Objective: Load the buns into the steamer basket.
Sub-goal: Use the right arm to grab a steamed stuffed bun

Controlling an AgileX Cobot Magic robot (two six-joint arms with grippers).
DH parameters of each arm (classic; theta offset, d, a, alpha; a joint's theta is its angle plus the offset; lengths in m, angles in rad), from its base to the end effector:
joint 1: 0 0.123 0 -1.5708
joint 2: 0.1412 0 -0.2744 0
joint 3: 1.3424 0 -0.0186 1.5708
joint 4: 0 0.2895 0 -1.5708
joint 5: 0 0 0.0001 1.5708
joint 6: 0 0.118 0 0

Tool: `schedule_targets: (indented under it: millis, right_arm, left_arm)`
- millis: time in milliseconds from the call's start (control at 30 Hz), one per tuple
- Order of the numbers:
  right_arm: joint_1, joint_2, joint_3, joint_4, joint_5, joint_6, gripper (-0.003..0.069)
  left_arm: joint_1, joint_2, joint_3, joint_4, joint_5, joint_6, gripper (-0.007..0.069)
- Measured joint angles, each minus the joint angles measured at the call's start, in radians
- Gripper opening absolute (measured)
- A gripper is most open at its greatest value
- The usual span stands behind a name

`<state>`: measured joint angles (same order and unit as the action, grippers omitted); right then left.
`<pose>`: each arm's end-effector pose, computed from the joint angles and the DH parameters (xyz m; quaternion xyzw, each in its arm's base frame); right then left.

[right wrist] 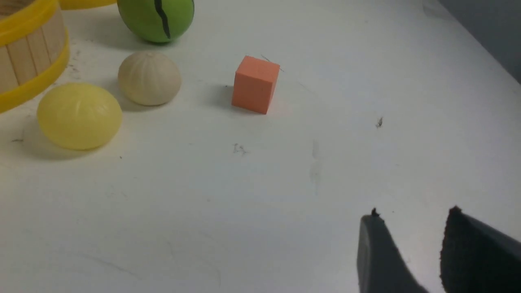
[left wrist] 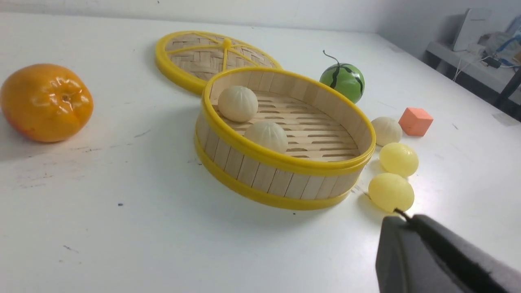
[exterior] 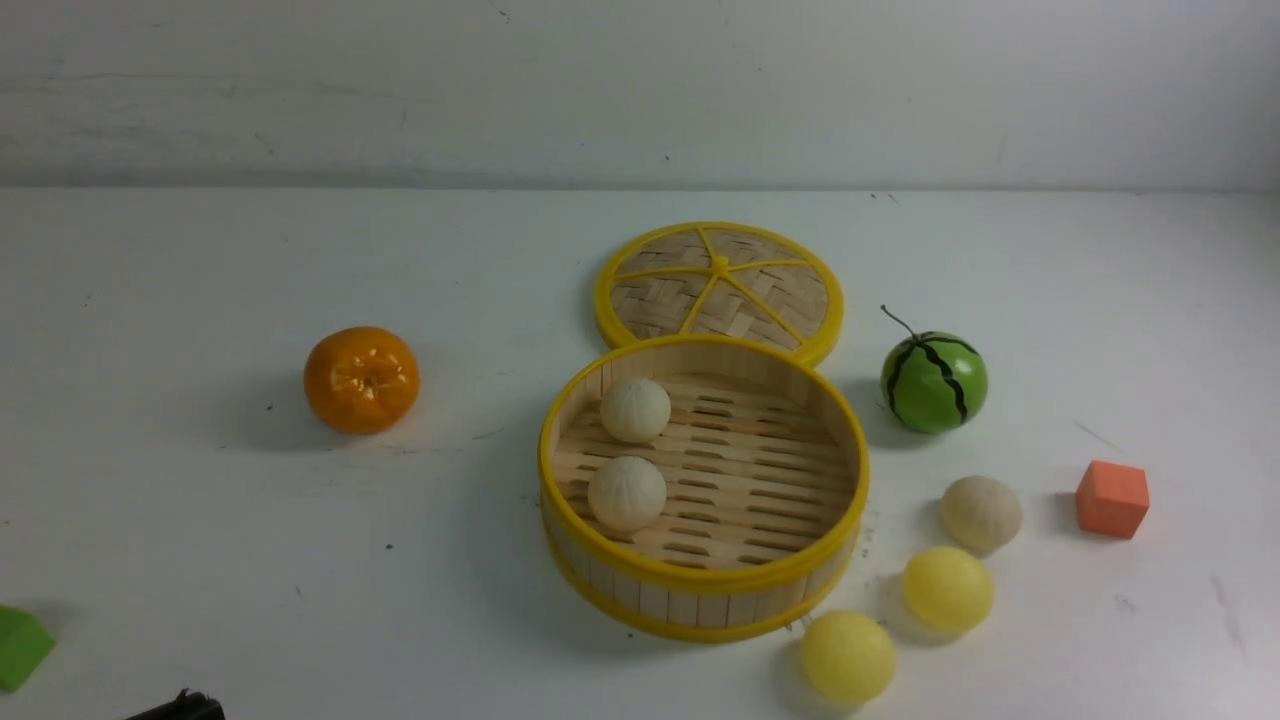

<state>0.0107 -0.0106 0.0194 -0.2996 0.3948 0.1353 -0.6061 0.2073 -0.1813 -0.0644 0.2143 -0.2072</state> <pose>0.1272 -0.0121 0.1652 -0.0279 0.8039 -0.0847 0.5880 0.1195 -0.0848 0.2349 0.1313 0.7475 -0.2809 0.5874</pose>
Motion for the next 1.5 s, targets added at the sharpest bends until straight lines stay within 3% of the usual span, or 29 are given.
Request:
schedule_targets:
  millis: [100,200,233,267,400,600,700,800,933,1033,1200,1500]
  right_arm:
    - [0.0,0.0,0.002,0.009,-0.016,0.011,0.024]
    - [0.0,0.0,0.008,0.167,-0.07,0.129,0.024]
    - [0.0,0.0,0.008,0.167,-0.073,0.139,0.024]
    - [0.0,0.0,0.008,0.272,-0.105,0.218,0.024]
    - [0.0,0.0,0.008,0.404,-0.168,0.357,0.024]
    - [0.0,0.0,0.008,0.44,-0.307,0.434,0.024]
    - [0.02,0.023,-0.05,0.466,-0.231,0.464,0.0237]
    - [0.083,0.158,-0.216,0.467,-0.034,0.399,0.0237]
    - [0.213,0.537,-0.534,0.467,0.314,0.13,0.0237]
    - [0.269,0.745,-0.682,0.466,0.455,0.029,0.0237]
    - [0.343,1.128,-0.892,0.467,0.56,-0.025,0.0237]
    - [0.537,1.548,-1.074,0.443,0.533,-0.028,0.0237]
  left_arm:
    - [0.0,0.0,0.001,0.0,0.004,0.0,-0.0013]
    - [0.0,0.0,0.002,0.0,0.004,0.0,-0.0013]
    - [0.0,0.0,0.002,0.0,0.004,0.0,-0.0013]
    - [0.0,0.0,0.002,0.0,0.004,0.0,-0.0013]
    - [0.0,0.0,0.002,0.0,0.004,0.0,-0.0013]
    - [0.0,0.0,0.002,0.0,0.004,0.0,-0.0013]
    - [0.0,0.0,0.002,0.0,0.004,0.0,-0.0013]
    - [0.0,0.0,0.002,0.0,0.004,0.0,-0.0013]
    - [0.0,0.0,0.002,0.0,0.004,0.0,-0.0013]
    - [0.0,0.0,0.002,0.0,0.004,0.0,-0.0013]
    - [0.0,0.0,0.002,0.0,0.004,0.0,-0.0013]
    - [0.0,0.0,0.002,0.0,0.004,0.0,-0.0013]
